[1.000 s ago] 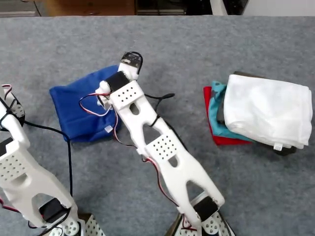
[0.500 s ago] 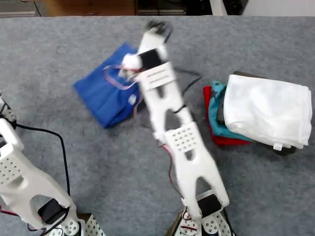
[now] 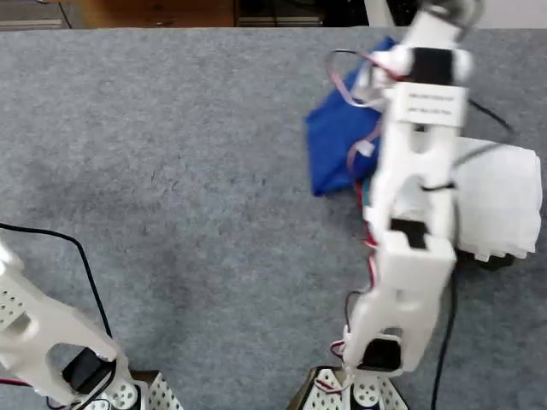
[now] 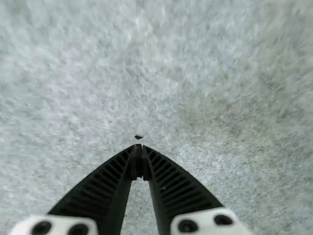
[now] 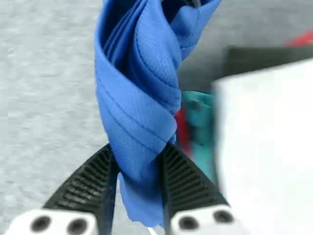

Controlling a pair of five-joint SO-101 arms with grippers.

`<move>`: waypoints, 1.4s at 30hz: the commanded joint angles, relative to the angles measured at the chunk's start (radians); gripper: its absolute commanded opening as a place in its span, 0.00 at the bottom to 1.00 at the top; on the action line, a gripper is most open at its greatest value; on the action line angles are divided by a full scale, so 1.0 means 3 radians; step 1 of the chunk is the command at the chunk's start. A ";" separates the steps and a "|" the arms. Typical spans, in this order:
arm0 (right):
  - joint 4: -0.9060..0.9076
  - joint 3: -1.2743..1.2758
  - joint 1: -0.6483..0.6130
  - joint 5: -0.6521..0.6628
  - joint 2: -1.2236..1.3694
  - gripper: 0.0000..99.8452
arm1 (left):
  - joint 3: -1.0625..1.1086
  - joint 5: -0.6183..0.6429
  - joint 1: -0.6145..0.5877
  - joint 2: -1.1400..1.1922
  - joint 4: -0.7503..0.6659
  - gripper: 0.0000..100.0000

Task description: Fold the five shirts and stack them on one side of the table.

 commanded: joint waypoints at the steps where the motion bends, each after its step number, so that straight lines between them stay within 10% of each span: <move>1: 0.0046 0.0632 0.0483 0.0332 -0.0724 0.00 | -0.0384 -0.0020 -0.0061 -0.0217 0.0082 0.02; 15: -0.0031 0.1266 0.2401 0.1458 -0.1097 0.00 | -0.0915 -0.0015 -0.0143 -0.0217 0.0455 0.02; 23: -0.0205 0.1358 0.2447 0.1693 -0.0933 0.04 | -0.1074 -0.0015 -0.0317 -0.0222 0.0455 0.02; 32: 0.0026 0.1327 0.2447 0.2087 -0.0887 0.46 | -0.1089 -0.0020 -0.0435 -0.0253 0.0460 0.02; 42: 0.0031 0.1353 0.2263 0.2076 -0.0862 0.28 | -0.0747 -0.0092 -0.0327 -0.0816 0.0460 0.02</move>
